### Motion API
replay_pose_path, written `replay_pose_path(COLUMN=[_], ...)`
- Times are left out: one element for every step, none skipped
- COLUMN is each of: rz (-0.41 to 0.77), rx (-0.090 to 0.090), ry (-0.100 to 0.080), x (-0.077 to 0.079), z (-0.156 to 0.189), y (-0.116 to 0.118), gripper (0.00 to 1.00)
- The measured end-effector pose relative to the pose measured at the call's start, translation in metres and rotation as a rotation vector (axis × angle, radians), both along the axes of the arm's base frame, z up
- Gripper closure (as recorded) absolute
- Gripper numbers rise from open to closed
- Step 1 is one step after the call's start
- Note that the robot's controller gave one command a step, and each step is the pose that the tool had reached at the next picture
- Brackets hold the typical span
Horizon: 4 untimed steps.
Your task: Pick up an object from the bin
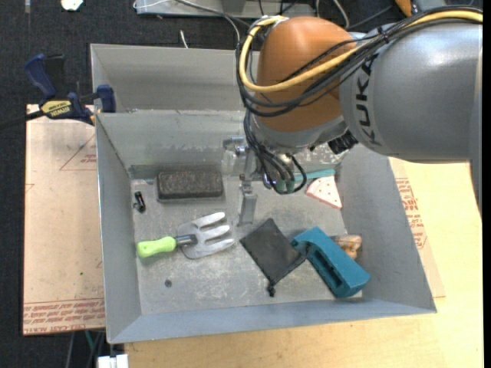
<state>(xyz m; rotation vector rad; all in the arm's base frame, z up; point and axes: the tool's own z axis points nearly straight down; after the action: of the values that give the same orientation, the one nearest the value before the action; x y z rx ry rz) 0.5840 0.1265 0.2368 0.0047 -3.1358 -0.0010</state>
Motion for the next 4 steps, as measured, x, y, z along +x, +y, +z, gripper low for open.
replay_pose_path(rz=[-0.003,0.056,0.27,0.088], rx=[0.001,0.001,0.003,0.003], ry=[-0.007,-0.01,-0.013,-0.012], x=[0.002,-0.018,-0.039,-0.056], z=[0.004,-0.07,-0.083,-0.105], y=[-0.001,-0.029,-0.085,-0.083], gripper=[0.0,0.0,0.0,0.0])
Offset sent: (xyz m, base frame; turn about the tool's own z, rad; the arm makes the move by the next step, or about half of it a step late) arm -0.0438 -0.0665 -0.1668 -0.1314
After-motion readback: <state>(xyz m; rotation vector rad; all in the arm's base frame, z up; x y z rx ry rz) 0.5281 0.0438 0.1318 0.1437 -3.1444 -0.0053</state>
